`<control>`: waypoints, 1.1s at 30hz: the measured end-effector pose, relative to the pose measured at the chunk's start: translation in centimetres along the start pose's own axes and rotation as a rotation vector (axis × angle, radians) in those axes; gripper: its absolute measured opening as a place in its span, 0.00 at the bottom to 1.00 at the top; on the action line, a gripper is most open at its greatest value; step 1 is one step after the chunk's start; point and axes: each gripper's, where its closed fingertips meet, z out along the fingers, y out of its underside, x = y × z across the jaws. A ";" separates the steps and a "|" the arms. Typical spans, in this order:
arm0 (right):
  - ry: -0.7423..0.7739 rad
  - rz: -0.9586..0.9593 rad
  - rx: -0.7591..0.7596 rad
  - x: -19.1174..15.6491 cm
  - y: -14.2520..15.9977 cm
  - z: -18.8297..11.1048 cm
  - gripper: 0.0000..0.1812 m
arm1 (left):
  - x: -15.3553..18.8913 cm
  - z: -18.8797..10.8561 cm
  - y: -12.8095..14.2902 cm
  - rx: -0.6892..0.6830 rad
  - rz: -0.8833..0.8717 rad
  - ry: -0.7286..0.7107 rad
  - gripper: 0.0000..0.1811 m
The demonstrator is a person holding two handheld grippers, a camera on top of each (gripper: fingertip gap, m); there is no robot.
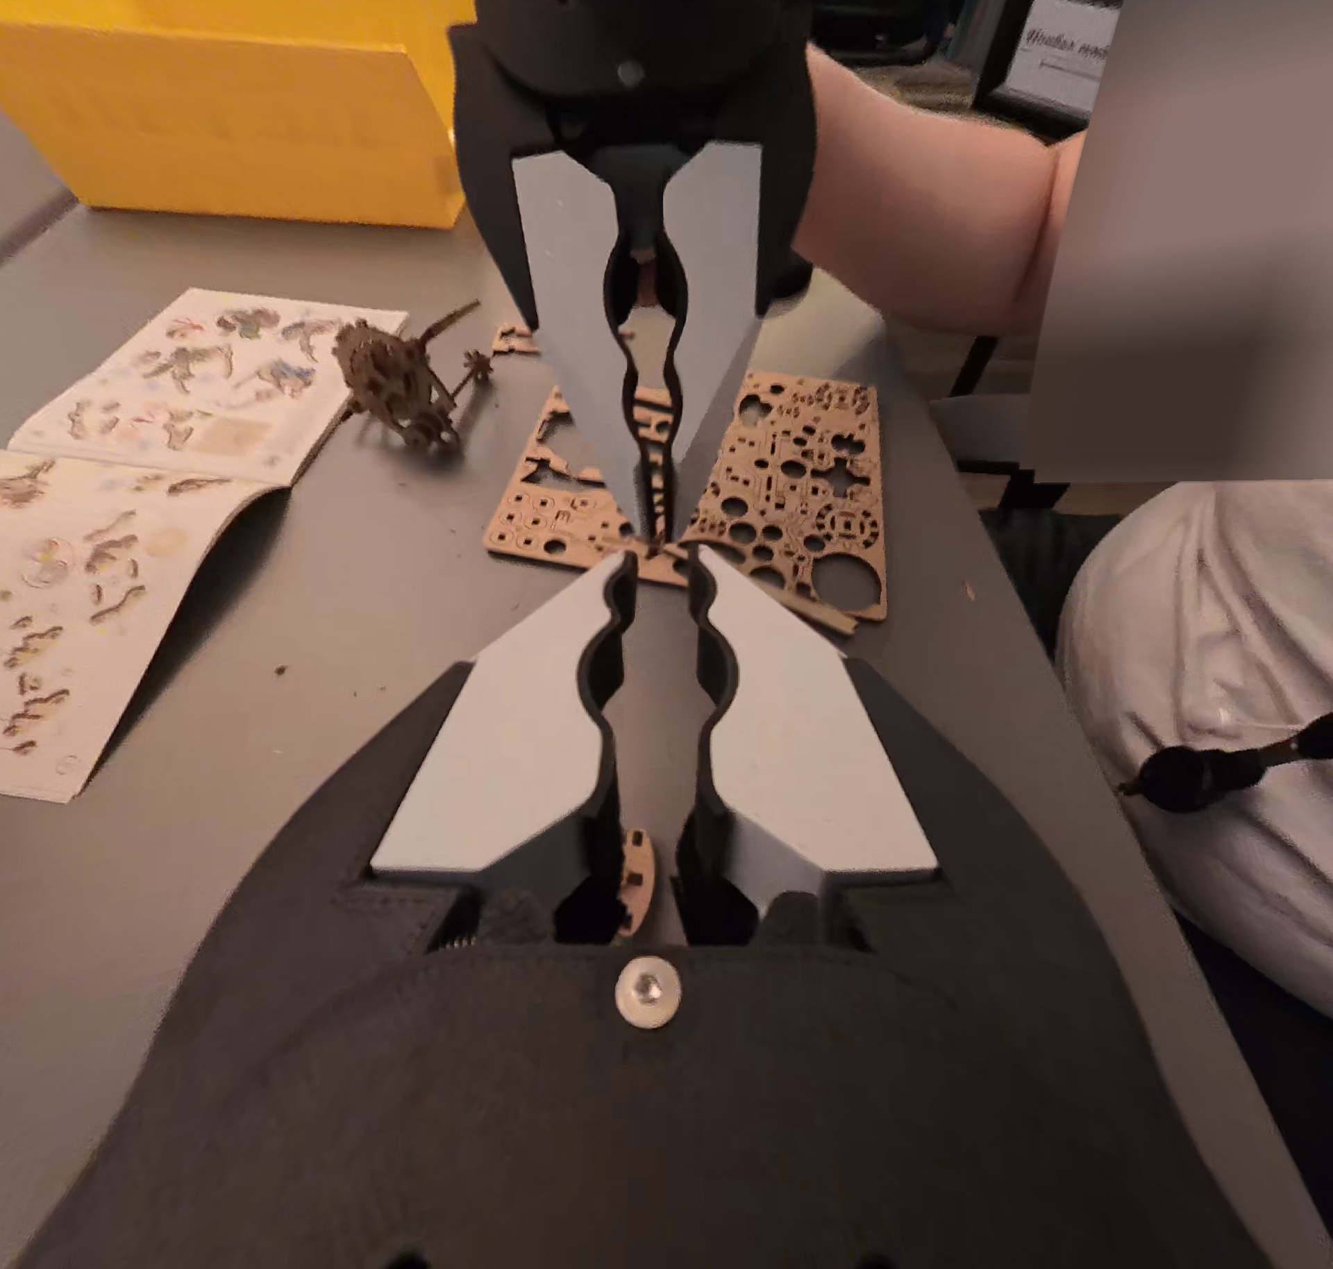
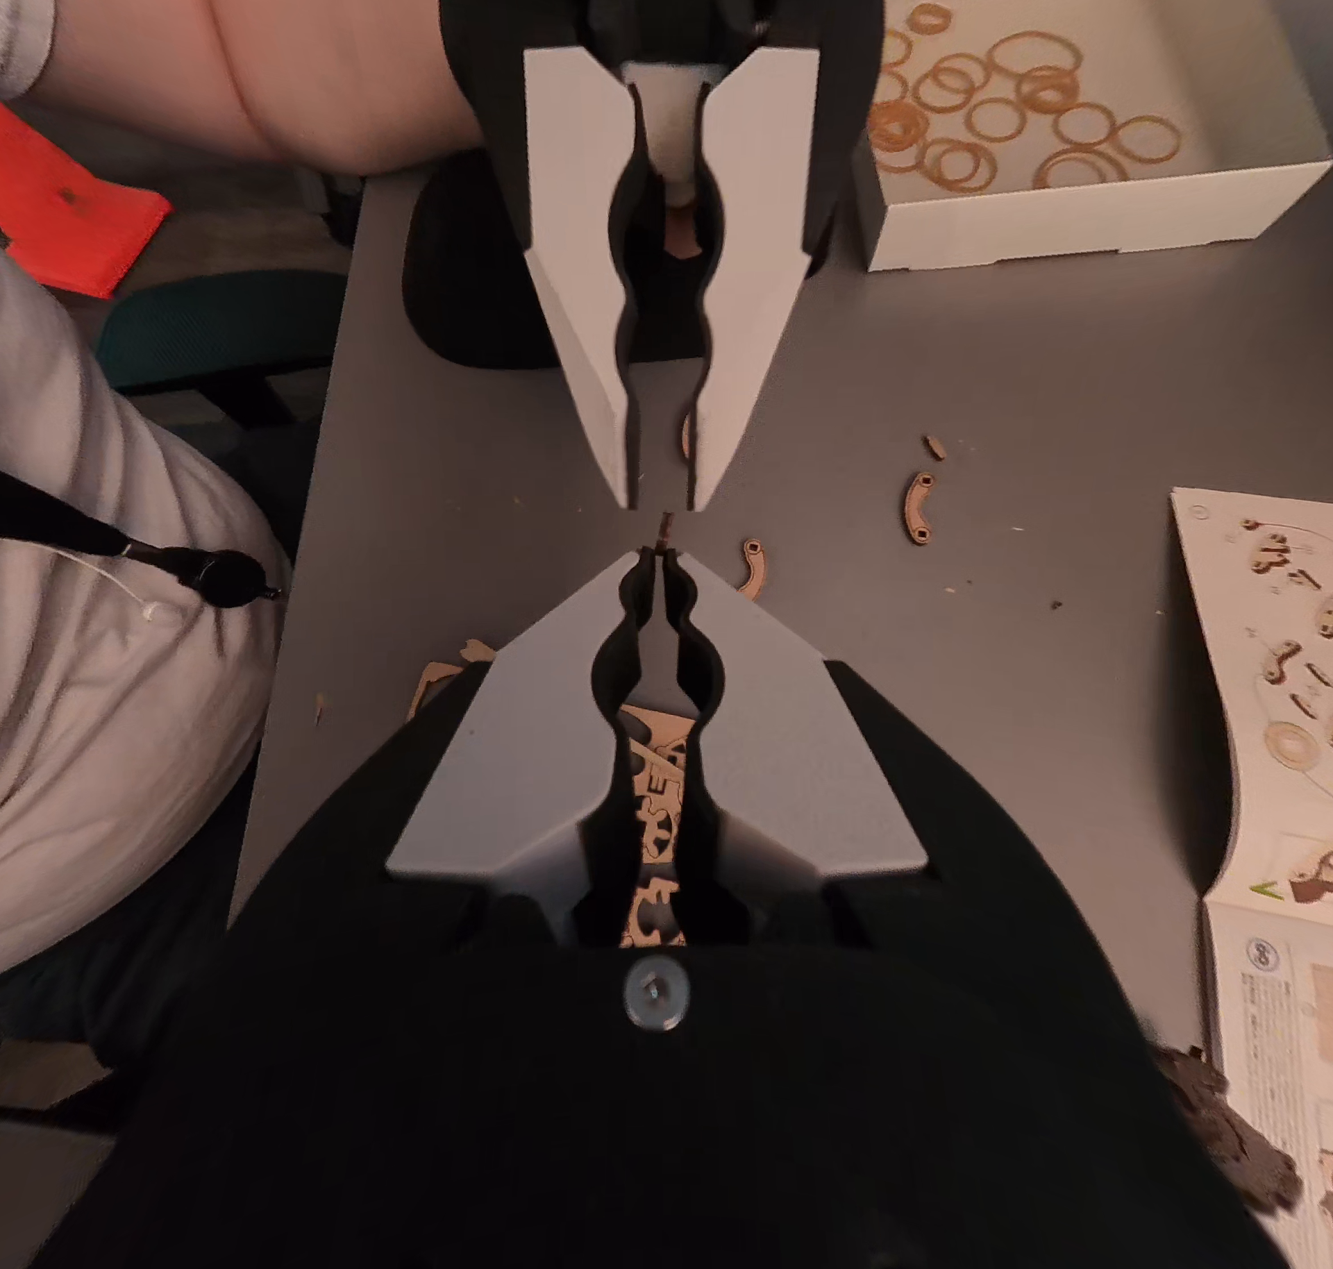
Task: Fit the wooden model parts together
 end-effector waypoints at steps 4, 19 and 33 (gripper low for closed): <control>-0.011 -0.024 -0.019 0.1 0.5 0.7 0.01 | -0.6 0.2 1.5 -0.061 0.003 -0.033 0.05; -0.027 -0.075 -0.035 -0.2 1.4 1.8 0.01 | 0.2 0.9 2.5 -0.093 -0.027 0.009 0.01; -0.006 -0.199 0.087 -0.3 0.9 1.0 0.07 | 0.0 0.6 2.7 -0.107 -0.020 -0.004 0.00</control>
